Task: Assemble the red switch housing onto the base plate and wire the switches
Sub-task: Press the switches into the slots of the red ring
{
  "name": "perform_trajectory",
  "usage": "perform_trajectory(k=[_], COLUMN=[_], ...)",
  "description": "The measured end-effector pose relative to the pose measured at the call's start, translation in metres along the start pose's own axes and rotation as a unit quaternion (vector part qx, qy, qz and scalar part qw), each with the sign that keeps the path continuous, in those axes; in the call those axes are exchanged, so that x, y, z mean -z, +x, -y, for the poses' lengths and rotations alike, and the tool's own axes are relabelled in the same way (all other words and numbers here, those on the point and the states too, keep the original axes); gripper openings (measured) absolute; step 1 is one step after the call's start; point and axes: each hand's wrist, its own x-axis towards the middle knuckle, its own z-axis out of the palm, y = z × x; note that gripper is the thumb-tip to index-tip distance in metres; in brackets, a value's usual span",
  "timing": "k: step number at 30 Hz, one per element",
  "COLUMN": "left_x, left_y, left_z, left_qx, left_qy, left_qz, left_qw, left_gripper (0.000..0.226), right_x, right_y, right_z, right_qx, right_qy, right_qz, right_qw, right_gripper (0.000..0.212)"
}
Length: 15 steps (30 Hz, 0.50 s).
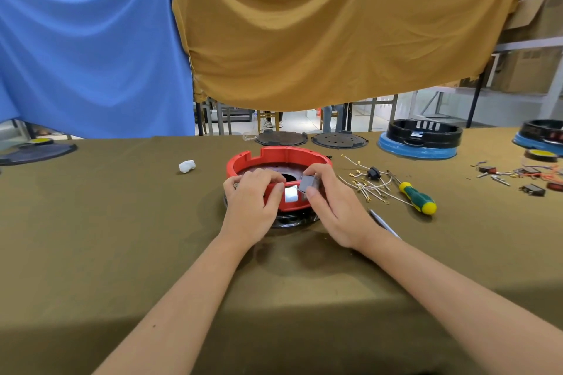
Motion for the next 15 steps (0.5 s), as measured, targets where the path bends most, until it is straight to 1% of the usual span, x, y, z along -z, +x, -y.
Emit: perform_trajectory(k=[4,6,9,12,15], left_x=[0.0005,0.0018,0.0030,0.0026,0.0023], left_y=[-0.0008,-0.0020,-0.0034,-0.0040,-0.0030], left_z=[-0.0014,-0.0033,-0.0061,-0.0083,-0.0076], left_qx=[-0.010,-0.023,-0.067,-0.095,-0.099], left_qy=[-0.001,-0.006,0.007,0.021,0.036], left_qz=[-0.002,-0.002,0.008,0.020,0.018], left_qw=[1.000,1.000,0.998,0.995,0.994], left_gripper=[0.015,0.017,0.025,0.029,0.028], right_x=[0.0003,0.0007,0.0016,0.0025,0.0035], right_y=[0.0005,0.0007,0.0016,0.0033,0.0039], right_z=[0.0016,0.0032,0.0062,0.0061,0.0058], right_qx=[-0.003,-0.002,-0.005,-0.022,-0.012], right_qy=[-0.015,-0.024,-0.034,-0.030,-0.039], right_qz=[-0.002,-0.002,0.006,0.011,-0.008], right_qw=[1.000,1.000,0.999,0.999,0.999], right_gripper=[0.019,0.025,0.037,0.034,0.032])
